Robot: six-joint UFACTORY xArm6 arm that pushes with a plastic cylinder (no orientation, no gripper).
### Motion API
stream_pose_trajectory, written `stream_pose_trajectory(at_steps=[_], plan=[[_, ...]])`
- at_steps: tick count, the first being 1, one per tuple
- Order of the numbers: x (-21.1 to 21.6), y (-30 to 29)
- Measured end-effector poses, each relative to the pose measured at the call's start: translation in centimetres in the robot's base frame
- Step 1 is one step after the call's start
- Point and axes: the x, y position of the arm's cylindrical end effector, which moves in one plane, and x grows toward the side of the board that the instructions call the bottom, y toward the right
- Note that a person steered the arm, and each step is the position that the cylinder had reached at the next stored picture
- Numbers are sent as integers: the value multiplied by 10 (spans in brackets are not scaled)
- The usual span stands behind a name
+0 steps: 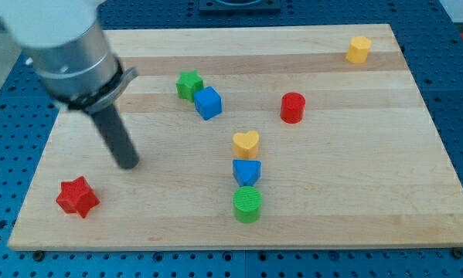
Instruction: Slide the green star along blue cube slightly down
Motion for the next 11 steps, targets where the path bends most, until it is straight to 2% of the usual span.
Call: stream_pose_trajectory(at_steps=[3, 4, 10, 11], plan=[[-206, 12], [-220, 69], [-44, 48], [-48, 50]])
